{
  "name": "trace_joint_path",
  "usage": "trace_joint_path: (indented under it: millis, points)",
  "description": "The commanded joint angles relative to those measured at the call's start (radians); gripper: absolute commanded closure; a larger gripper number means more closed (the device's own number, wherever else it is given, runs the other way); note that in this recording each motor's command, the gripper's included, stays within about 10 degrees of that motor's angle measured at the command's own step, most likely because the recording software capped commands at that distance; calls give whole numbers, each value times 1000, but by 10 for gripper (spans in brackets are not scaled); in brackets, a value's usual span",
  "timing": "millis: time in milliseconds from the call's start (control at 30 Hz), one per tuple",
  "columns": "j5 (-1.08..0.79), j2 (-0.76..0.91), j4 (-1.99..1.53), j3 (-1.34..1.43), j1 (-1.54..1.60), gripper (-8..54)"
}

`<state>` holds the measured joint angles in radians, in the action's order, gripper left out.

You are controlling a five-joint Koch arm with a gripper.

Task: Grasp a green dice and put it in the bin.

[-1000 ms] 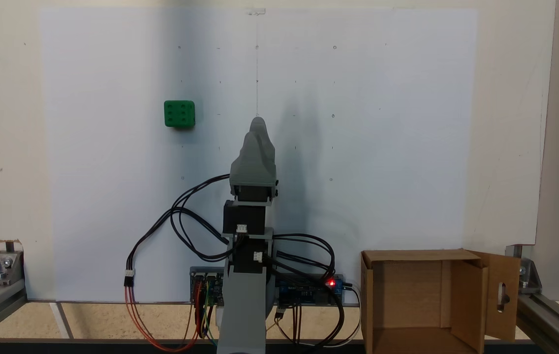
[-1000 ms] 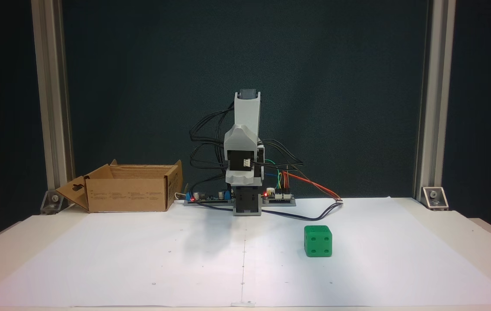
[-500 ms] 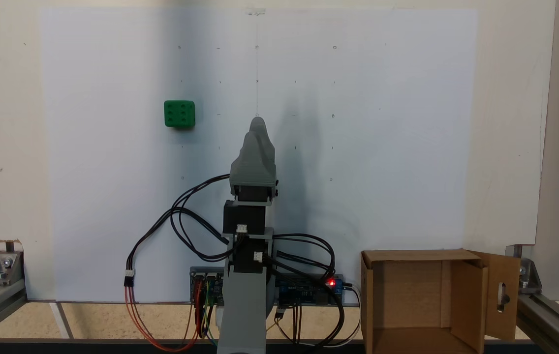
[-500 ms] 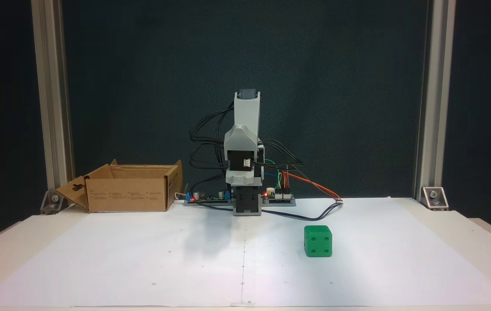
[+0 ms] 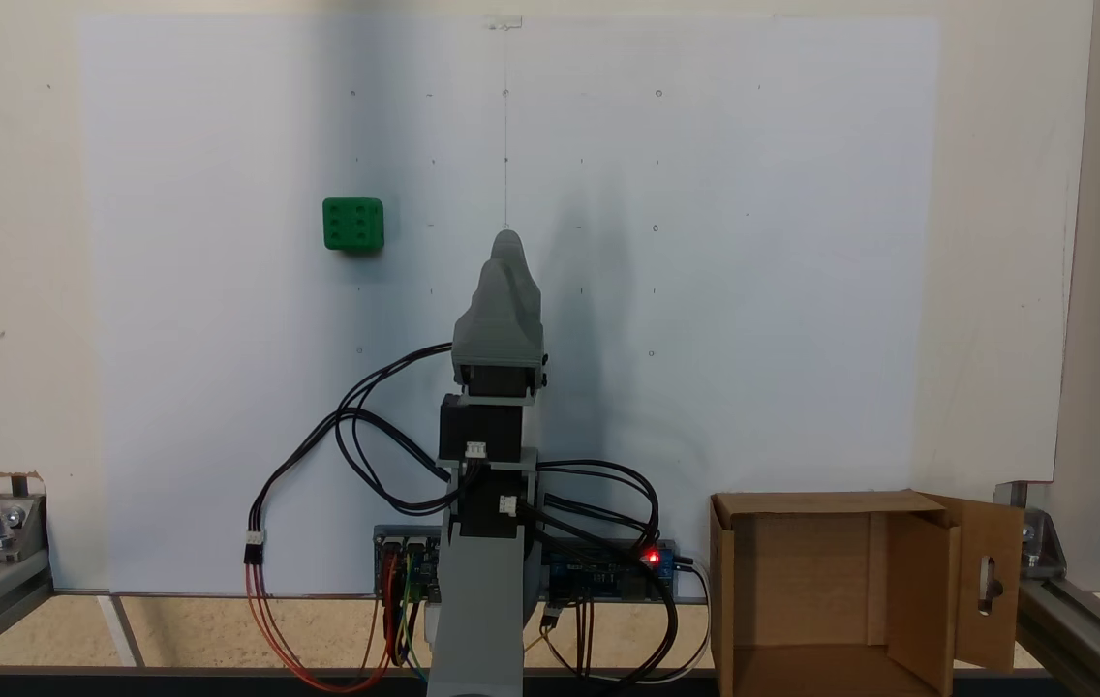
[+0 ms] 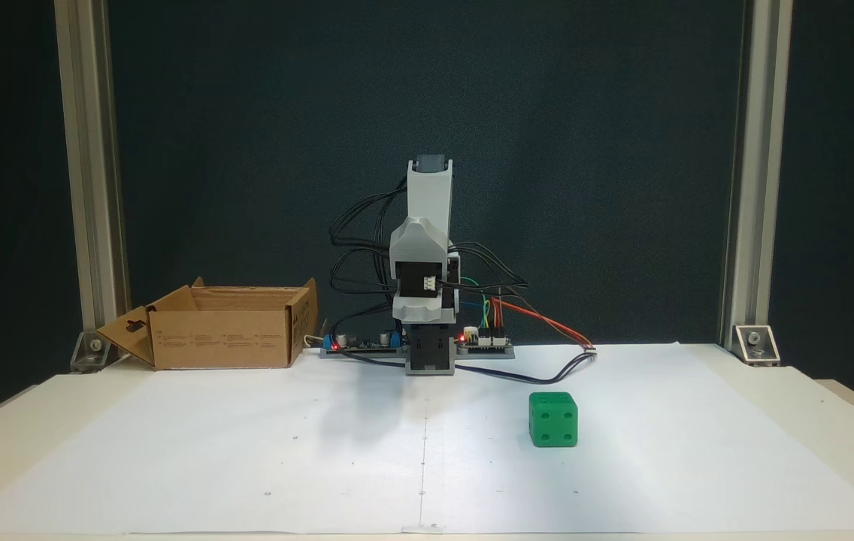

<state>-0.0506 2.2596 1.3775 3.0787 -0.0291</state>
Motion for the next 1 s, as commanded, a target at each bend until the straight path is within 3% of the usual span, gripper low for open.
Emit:
trace_joint_path:
  millis: [0,333,733,967]
  points:
    - [32,106,15,51,-6,15]
    - [28,106,-51,18,-3,17]
    - [28,75,-876,-537,14,25]
    - [51,-124,-1340,-865,51,24]
